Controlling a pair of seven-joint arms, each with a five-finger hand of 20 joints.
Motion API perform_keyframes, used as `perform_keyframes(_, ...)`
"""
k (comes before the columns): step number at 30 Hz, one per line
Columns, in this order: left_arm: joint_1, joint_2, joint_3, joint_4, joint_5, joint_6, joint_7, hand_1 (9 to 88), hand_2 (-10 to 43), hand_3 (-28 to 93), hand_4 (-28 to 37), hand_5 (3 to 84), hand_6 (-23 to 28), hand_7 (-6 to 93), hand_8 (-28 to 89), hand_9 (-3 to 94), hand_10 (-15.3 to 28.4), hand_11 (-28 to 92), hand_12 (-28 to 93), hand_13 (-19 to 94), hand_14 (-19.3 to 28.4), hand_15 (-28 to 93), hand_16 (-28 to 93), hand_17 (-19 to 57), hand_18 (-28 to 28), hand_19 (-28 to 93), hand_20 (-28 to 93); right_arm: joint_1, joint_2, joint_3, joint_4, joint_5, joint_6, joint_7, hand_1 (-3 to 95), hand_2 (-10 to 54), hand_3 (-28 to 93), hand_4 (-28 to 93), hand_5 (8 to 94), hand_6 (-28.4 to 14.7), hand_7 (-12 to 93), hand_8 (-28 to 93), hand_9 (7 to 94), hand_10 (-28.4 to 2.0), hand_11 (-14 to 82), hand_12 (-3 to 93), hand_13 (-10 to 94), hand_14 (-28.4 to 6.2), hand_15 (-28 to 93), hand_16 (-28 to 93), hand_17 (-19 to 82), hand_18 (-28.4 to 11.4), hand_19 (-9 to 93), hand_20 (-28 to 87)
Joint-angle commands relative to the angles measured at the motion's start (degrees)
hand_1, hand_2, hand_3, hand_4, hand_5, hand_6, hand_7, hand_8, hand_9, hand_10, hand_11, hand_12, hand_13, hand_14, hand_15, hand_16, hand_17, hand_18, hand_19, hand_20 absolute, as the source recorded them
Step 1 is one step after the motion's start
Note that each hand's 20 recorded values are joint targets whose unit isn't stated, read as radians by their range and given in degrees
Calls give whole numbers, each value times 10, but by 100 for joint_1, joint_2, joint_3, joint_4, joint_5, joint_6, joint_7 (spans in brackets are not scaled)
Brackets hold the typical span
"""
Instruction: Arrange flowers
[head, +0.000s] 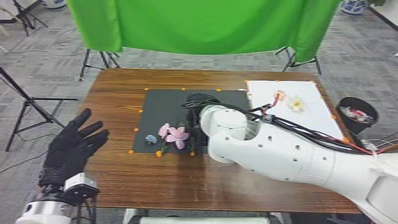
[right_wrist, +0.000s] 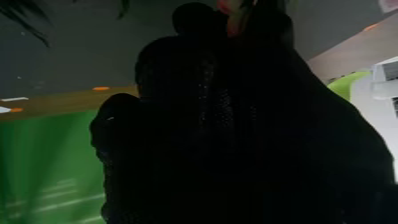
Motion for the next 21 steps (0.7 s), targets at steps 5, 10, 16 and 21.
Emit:
perform_keyframes(5, -74, -212, -53, 24, 182, -149, -341, 301, 68, 628, -201, 335, 81, 82, -73, 303, 191, 260, 114, 213, 274, 563, -121, -76, 284, 527, -11, -108, -27, 153, -61, 150, -160, 112, 505, -94, 718, -265, 744, -24, 177, 39, 827, -113, 167, 219, 808, -56, 626, 155, 546, -143, 932, 333)
perform_keyframes(10, -71, -173, -28, 29, 151, -141, -307, 308, 74, 632, -199, 337, 82, 83, -74, 304, 191, 263, 114, 214, 274, 566, -122, -74, 284, 531, -11, -101, -18, 137, -79, 153, -170, 123, 467, -83, 731, -265, 719, -26, 178, 26, 810, -126, 220, 163, 800, -62, 632, 147, 541, -145, 932, 337)
perform_keyframes(16, -31, -192, -35, 28, 160, -153, -305, 307, 73, 632, -198, 336, 81, 83, -74, 303, 191, 264, 112, 214, 273, 566, -124, -74, 284, 532, -13, -66, 33, 171, -149, 214, -259, 136, 418, -64, 753, -256, 692, -26, 167, -17, 798, -134, 222, 160, 796, -69, 637, 146, 540, -148, 932, 338)
perform_keyframes(21, 7, -156, -14, 19, 122, -106, -255, 307, 73, 630, -198, 336, 81, 83, -74, 303, 191, 263, 111, 213, 274, 566, -124, -73, 284, 533, -14, -45, 56, 259, -225, 240, -321, 178, 373, -54, 762, -241, 654, -33, 157, -100, 782, -146, 222, 160, 790, -76, 642, 146, 541, -149, 932, 337)
